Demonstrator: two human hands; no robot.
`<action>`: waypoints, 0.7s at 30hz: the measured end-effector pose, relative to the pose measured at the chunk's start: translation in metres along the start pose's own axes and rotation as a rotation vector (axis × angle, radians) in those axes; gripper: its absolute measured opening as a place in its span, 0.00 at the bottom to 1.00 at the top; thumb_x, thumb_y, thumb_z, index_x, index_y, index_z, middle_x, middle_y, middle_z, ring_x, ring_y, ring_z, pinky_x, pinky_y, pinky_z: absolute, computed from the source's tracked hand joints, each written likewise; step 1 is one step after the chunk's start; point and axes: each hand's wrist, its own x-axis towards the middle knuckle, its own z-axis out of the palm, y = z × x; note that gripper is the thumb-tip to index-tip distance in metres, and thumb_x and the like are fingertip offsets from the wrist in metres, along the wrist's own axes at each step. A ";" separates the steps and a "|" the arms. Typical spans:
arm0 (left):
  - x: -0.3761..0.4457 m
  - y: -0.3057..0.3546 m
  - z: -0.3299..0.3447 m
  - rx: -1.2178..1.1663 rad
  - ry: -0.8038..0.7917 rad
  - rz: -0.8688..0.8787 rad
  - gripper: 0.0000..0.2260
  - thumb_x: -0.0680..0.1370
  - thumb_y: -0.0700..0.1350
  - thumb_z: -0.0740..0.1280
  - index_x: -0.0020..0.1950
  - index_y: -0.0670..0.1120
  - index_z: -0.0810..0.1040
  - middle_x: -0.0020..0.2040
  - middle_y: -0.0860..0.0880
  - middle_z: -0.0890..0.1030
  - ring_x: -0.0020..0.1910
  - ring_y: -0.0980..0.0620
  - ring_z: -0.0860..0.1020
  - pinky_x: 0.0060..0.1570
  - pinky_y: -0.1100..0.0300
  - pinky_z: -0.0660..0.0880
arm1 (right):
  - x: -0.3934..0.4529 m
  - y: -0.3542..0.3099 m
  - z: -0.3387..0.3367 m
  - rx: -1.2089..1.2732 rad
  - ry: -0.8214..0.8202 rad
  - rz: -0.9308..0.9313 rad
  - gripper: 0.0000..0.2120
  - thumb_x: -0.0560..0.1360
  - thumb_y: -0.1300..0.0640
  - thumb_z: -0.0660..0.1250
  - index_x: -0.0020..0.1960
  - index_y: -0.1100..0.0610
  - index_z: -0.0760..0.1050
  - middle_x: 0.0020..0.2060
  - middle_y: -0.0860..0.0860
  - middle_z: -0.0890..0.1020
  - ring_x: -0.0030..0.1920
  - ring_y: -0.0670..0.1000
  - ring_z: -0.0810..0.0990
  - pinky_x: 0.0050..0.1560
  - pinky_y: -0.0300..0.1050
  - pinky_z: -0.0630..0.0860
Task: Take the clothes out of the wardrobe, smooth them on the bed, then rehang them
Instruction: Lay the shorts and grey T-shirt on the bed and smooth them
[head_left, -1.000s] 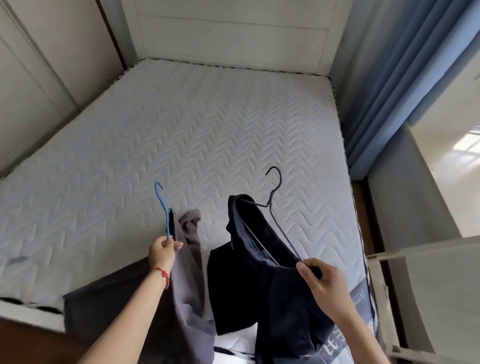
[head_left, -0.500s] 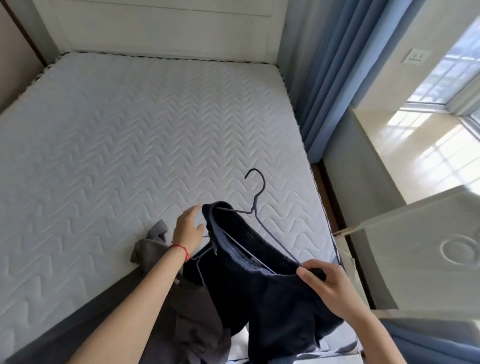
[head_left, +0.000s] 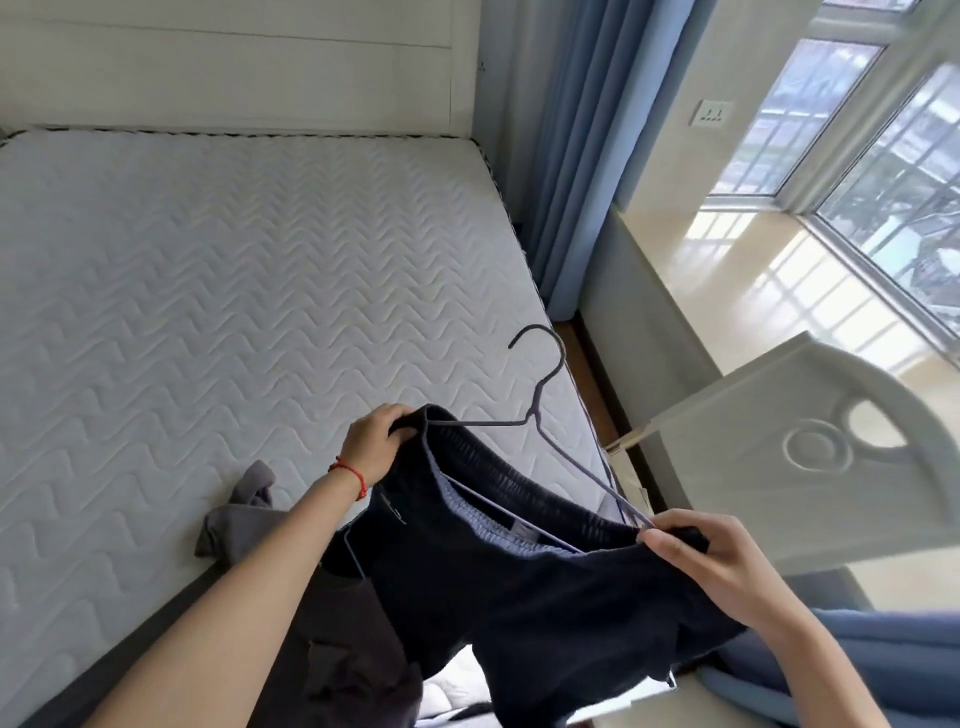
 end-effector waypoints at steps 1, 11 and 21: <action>-0.005 0.006 0.002 -0.002 0.030 0.004 0.10 0.74 0.36 0.66 0.55 0.39 0.79 0.53 0.40 0.81 0.54 0.42 0.78 0.57 0.53 0.73 | -0.004 0.003 -0.007 0.003 0.020 -0.005 0.13 0.67 0.38 0.66 0.40 0.45 0.82 0.36 0.46 0.84 0.40 0.46 0.81 0.41 0.33 0.74; -0.083 0.085 0.024 0.022 0.396 0.125 0.06 0.71 0.35 0.70 0.48 0.37 0.82 0.44 0.39 0.82 0.46 0.43 0.79 0.47 0.64 0.69 | -0.025 0.052 -0.090 -0.191 0.385 -0.036 0.08 0.67 0.56 0.74 0.37 0.45 0.77 0.34 0.43 0.82 0.40 0.37 0.78 0.38 0.24 0.68; -0.170 0.167 0.044 0.044 0.652 0.202 0.05 0.70 0.35 0.71 0.46 0.36 0.82 0.41 0.39 0.82 0.41 0.51 0.77 0.44 0.65 0.69 | -0.067 0.048 -0.158 -0.147 0.506 -0.112 0.07 0.68 0.55 0.74 0.36 0.47 0.76 0.33 0.43 0.79 0.36 0.45 0.77 0.39 0.45 0.72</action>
